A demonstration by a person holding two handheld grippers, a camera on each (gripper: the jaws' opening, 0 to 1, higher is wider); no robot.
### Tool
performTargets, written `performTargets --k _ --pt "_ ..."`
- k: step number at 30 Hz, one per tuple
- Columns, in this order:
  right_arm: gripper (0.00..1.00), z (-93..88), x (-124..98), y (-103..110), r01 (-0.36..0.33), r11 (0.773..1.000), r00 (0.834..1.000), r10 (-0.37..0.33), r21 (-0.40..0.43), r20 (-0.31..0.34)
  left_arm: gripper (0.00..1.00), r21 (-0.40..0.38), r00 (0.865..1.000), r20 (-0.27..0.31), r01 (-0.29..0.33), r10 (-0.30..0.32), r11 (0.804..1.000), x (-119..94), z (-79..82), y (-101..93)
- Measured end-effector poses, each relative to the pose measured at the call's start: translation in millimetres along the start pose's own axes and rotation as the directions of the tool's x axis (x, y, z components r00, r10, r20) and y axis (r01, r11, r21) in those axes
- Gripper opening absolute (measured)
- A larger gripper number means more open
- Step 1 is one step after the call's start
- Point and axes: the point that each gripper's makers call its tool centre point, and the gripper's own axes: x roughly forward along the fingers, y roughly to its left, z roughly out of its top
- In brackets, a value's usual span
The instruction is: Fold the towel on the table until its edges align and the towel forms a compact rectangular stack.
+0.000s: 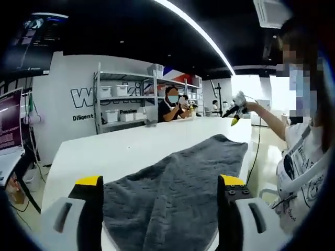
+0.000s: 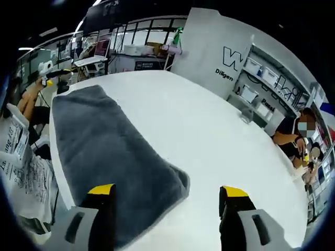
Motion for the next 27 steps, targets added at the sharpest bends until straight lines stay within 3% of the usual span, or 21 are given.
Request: performTargets --k 4,7,11,17,22,27 --pt "0.85 18.8 19 -16 0.013 1.0 0.999 -0.013 0.013 0.032 0.98 0.052 0.999 -0.029 -0.042 0.043 0.998 3 -9.0 -7.1" --pt "0.81 33.8 38 -27 0.012 1.0 0.998 -0.013 0.023 0.062 0.99 0.065 0.998 -0.047 -0.038 0.041 0.997 5 -15.8 -17.7" --pt "0.65 36.9 65 -36 0.034 0.999 0.999 -0.034 -0.004 0.02 0.99 0.078 0.998 -0.069 -0.005 0.01 0.997 8 -23.7 -37.4" --pt "0.39 18.3 107 -48 0.032 0.999 0.988 -0.038 -0.043 -0.148 0.98 0.099 0.998 -0.059 0.026 -0.02 0.995 10 -24.2 -59.6" --pt "0.28 -8.8 133 -43 -0.039 0.999 0.965 0.032 -0.023 -0.259 0.98 0.094 0.997 -0.07 0.044 -0.037 0.995 3 -25.9 -61.9" --pt "0.27 -30.3 147 -34 -0.099 0.995 0.943 0.094 0.002 -0.32 0.98 0.09 0.994 -0.094 0.055 -0.047 0.994 1 -30.7 -64.2"
